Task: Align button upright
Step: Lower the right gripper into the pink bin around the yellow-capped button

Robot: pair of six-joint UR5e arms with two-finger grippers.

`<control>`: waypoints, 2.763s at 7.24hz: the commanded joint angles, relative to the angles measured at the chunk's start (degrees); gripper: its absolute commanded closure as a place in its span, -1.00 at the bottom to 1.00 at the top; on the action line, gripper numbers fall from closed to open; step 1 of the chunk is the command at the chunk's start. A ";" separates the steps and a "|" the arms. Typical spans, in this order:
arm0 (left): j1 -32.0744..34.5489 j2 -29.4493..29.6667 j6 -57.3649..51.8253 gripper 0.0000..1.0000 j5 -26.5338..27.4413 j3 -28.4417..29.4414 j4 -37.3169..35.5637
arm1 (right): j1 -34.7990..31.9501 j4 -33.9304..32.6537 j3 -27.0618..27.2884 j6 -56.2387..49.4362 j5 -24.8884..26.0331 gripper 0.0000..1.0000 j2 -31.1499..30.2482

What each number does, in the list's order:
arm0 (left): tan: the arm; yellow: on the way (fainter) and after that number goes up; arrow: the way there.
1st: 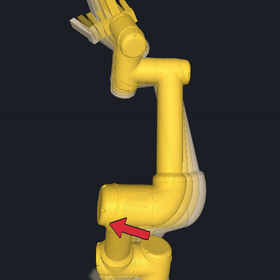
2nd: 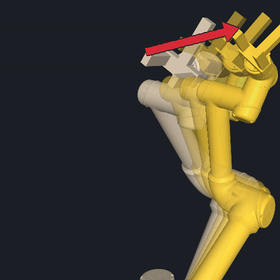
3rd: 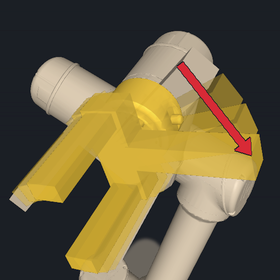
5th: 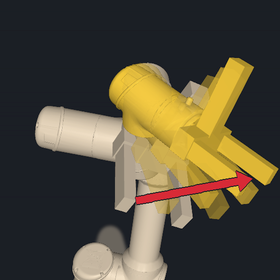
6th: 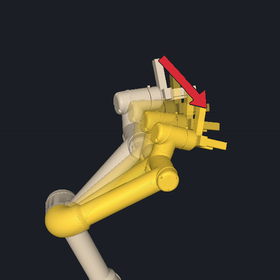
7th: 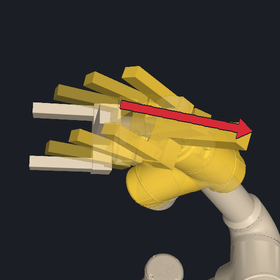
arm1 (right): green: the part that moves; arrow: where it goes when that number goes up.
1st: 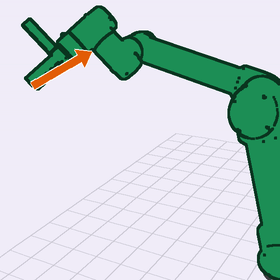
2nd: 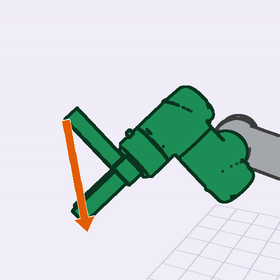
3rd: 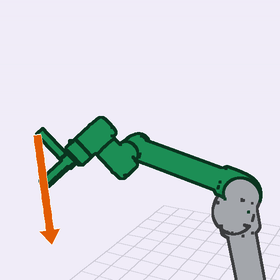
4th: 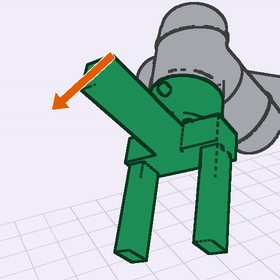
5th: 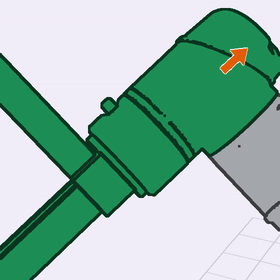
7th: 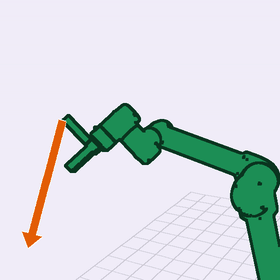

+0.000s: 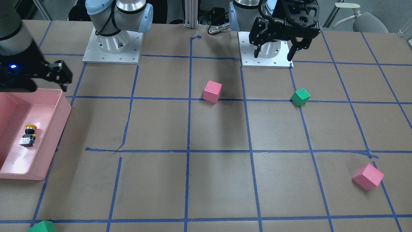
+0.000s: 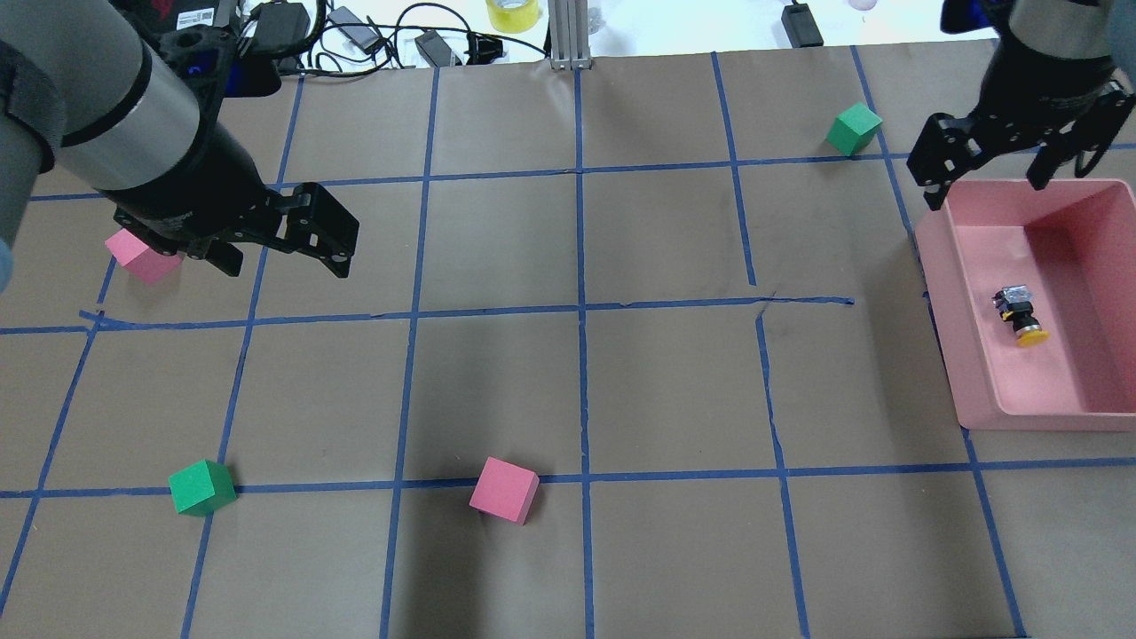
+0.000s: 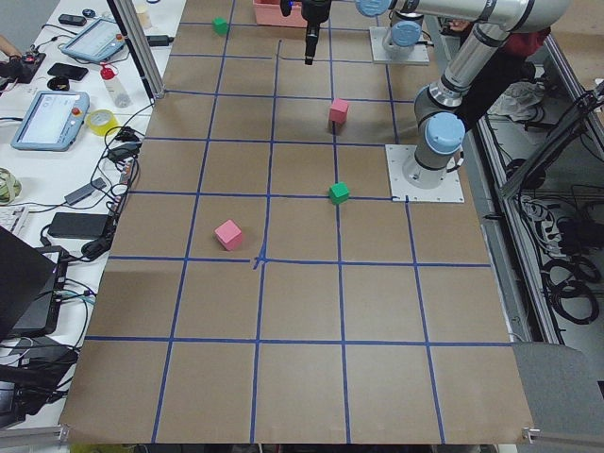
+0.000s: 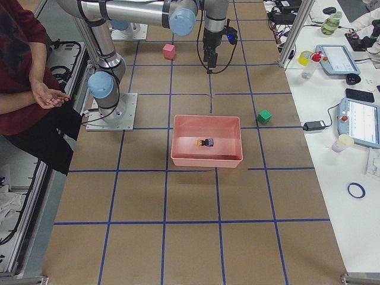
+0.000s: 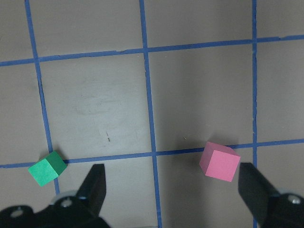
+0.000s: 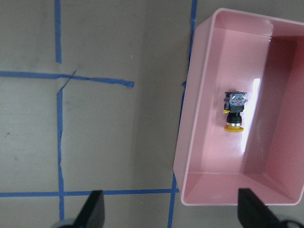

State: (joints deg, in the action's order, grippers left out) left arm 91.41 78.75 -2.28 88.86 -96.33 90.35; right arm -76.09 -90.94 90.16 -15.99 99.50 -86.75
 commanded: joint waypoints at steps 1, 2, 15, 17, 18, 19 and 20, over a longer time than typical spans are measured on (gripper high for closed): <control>0.00 0.00 0.00 -1.00 0.00 0.00 0.00 | 7.68 -9.90 3.95 -7.93 0.00 -1.00 2.01; 0.00 0.00 0.00 -1.00 0.00 0.00 0.00 | 11.10 -15.26 7.02 -9.83 -0.61 -1.00 2.37; 0.00 0.00 -0.09 -1.00 -0.26 0.00 -0.08 | 21.42 -29.91 14.43 -10.38 -8.36 -1.00 19.14; 0.00 0.00 0.00 -1.00 -0.26 0.00 0.00 | 21.42 -29.91 14.52 -10.20 -8.09 -1.00 20.91; 0.00 0.00 0.00 -1.00 -0.26 0.00 0.00 | 21.42 -29.91 14.52 -9.77 -8.09 -1.00 21.79; 0.09 0.00 0.00 -1.00 -0.18 0.00 0.00 | 21.42 -29.91 14.52 -9.50 -8.44 -0.67 22.23; 0.09 -0.09 0.00 -1.00 -0.18 0.00 0.00 | 21.42 -29.82 14.52 -9.50 -8.62 0.02 22.32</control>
State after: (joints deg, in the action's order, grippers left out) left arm 91.45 78.74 -2.29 88.65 -96.33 90.35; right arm -54.66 -120.83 104.67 -25.65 91.13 -64.81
